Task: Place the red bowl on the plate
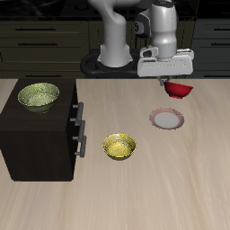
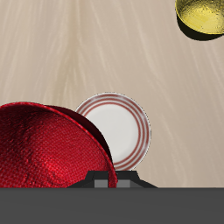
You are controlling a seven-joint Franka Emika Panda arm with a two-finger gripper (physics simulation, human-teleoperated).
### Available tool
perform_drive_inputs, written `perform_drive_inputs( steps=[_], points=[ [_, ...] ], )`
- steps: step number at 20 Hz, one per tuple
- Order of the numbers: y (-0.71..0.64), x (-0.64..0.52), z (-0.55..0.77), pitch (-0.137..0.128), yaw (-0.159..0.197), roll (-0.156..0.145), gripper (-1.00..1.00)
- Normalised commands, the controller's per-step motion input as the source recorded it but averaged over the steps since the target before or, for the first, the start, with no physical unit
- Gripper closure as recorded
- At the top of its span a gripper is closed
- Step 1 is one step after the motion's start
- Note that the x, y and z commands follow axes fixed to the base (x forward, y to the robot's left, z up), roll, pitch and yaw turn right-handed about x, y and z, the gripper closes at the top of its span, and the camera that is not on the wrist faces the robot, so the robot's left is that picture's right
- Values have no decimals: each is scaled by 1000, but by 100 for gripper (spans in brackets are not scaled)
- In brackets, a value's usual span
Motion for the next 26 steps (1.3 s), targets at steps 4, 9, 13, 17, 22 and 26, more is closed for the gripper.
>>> perform_drive_inputs(
  steps=[4, 9, 13, 17, 22, 26],
  points=[
    [-112, 296, -68, -4, 39, -62, 100],
    [-17, 189, -180, 5, 35, -41, 100],
    [11, 94, -184, 17, 29, -26, 100],
    [51, 88, -313, 34, 33, -19, 100],
    [15, 99, -212, 34, 5, -18, 100],
    [-2, 127, -182, 24, 18, -11, 100]
  ],
)
